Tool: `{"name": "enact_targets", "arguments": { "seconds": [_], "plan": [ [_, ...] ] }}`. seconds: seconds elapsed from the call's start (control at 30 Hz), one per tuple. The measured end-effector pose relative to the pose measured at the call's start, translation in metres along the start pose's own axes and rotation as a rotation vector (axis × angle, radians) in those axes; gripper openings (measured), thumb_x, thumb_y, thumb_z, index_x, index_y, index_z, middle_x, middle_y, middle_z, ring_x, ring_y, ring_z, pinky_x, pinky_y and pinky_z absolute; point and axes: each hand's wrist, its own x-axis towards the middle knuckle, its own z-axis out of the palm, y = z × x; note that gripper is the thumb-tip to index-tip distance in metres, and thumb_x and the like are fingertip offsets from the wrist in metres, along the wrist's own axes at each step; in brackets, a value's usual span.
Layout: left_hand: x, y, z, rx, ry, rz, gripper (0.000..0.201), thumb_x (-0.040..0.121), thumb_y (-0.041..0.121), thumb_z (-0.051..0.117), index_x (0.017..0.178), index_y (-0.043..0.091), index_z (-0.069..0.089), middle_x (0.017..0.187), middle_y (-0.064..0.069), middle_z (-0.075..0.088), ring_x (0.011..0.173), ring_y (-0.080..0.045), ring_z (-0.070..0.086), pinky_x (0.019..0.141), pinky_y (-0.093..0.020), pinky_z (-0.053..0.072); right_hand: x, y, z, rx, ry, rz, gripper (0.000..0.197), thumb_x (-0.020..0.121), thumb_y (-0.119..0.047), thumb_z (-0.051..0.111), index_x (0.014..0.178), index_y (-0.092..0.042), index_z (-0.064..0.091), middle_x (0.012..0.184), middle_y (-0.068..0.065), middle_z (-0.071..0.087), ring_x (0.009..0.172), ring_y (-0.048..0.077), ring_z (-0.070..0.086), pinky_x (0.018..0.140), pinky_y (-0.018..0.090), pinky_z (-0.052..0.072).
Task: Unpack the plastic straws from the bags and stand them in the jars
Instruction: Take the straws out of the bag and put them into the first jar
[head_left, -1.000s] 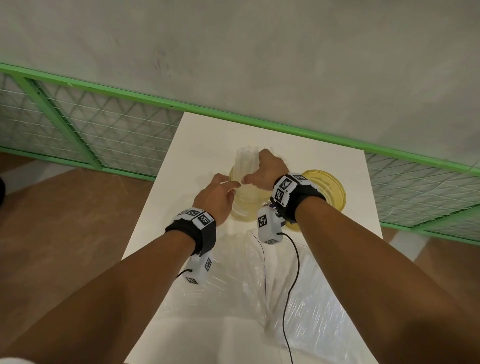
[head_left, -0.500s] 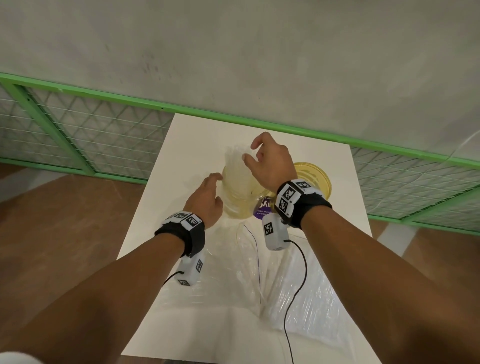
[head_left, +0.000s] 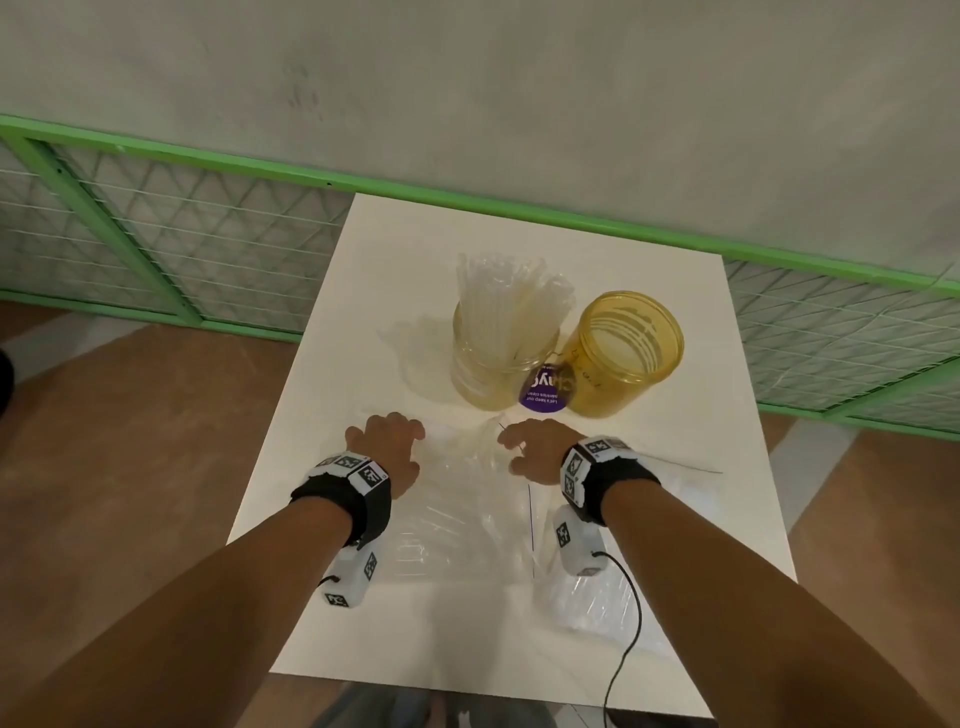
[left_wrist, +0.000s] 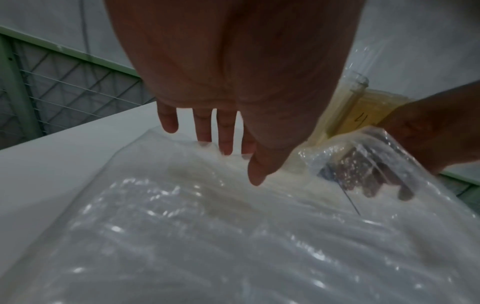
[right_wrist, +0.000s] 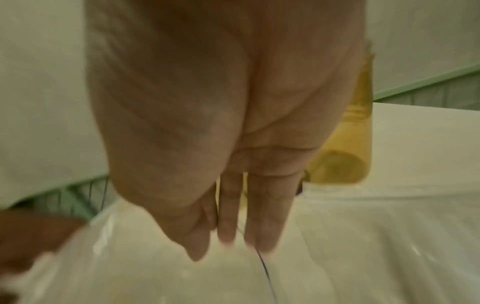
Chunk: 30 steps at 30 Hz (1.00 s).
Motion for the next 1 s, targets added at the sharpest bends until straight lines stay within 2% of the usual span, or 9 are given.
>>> {"name": "enact_targets", "arguments": {
  "seconds": [0.07,0.1,0.17,0.27,0.33,0.53,0.8,0.9,1.0],
  "plan": [
    [-0.002,-0.003,0.009,-0.004,0.014,0.039,0.040,0.095,0.028,0.055,0.134,0.035,0.048,0.142,0.005,0.044,0.129,-0.022,0.042,0.102,-0.041,0.034,0.003,-0.002,0.014,-0.019,0.007,-0.041,0.063,0.099,-0.039,0.061,0.156,-0.027,0.036,0.161,-0.002,0.037,0.145,0.022,0.039,0.117,0.035,0.029],
    [-0.002,-0.003,0.013,-0.011,0.023,0.058,0.038,0.096,0.028,0.055,0.133,0.035,0.049,0.141,0.004,0.045,0.128,-0.023,0.042,0.102,-0.040,0.035,0.003,-0.006,0.020,-0.031,-0.004,-0.056,0.069,0.098,-0.044,0.062,0.158,-0.026,0.033,0.162,0.000,0.035,0.147,0.024,0.037,0.118,0.036,0.029],
    [-0.002,-0.004,0.019,-0.036,0.031,0.086,0.035,0.097,0.025,0.055,0.131,0.032,0.052,0.139,0.002,0.047,0.126,-0.023,0.043,0.102,-0.037,0.037,0.007,-0.014,0.030,-0.053,-0.031,-0.060,0.076,0.093,-0.050,0.068,0.155,-0.020,0.036,0.158,0.004,0.041,0.142,0.027,0.043,0.113,0.038,0.035],
    [-0.001,-0.004,0.024,-0.120,0.023,0.111,0.035,0.096,0.019,0.056,0.131,0.025,0.053,0.136,-0.003,0.046,0.125,-0.025,0.043,0.102,-0.036,0.040,0.015,-0.020,0.045,0.002,0.015,0.021,0.082,0.083,-0.043,0.081,0.146,-0.012,0.038,0.142,0.009,0.052,0.125,0.030,0.057,0.102,0.038,0.048],
    [0.000,-0.005,0.025,-0.174,0.026,0.122,0.037,0.096,0.016,0.056,0.132,0.022,0.052,0.136,-0.005,0.045,0.127,-0.024,0.041,0.103,-0.035,0.040,0.017,-0.024,0.050,-0.018,0.031,0.050,0.084,0.081,-0.039,0.084,0.144,-0.010,0.037,0.140,0.012,0.052,0.123,0.033,0.058,0.103,0.042,0.049],
    [0.000,-0.010,0.022,-0.233,0.047,0.122,0.034,0.096,0.017,0.057,0.130,0.020,0.053,0.133,-0.003,0.045,0.125,-0.021,0.040,0.097,-0.034,0.045,0.015,-0.033,0.046,-0.098,0.019,0.035,0.068,0.098,-0.031,0.067,0.149,-0.002,0.033,0.151,0.017,0.039,0.138,0.034,0.043,0.113,0.041,0.039],
    [0.001,-0.010,0.016,-0.220,0.082,0.131,0.032,0.094,0.021,0.063,0.124,0.020,0.055,0.128,-0.002,0.047,0.121,-0.022,0.040,0.091,-0.039,0.049,0.011,-0.030,0.052,-0.114,0.032,0.013,0.041,0.102,-0.022,0.057,0.139,-0.007,0.049,0.138,0.012,0.059,0.123,0.030,0.060,0.102,0.034,0.045],
    [0.002,-0.009,0.012,-0.221,0.098,0.130,0.031,0.094,0.022,0.061,0.125,0.021,0.055,0.127,0.000,0.046,0.121,-0.020,0.040,0.087,-0.036,0.049,0.009,-0.031,0.052,-0.116,0.044,0.028,0.038,0.102,-0.018,0.052,0.139,-0.009,0.049,0.135,0.013,0.059,0.121,0.033,0.061,0.100,0.037,0.047],
    [0.001,-0.009,0.009,-0.232,0.098,0.121,0.030,0.095,0.024,0.061,0.124,0.022,0.054,0.128,0.001,0.046,0.120,-0.020,0.040,0.087,-0.040,0.050,0.008,-0.029,0.053,-0.076,0.029,0.038,0.042,0.100,-0.023,0.057,0.139,-0.011,0.048,0.138,0.011,0.056,0.124,0.033,0.058,0.105,0.040,0.047]
  ]
}}
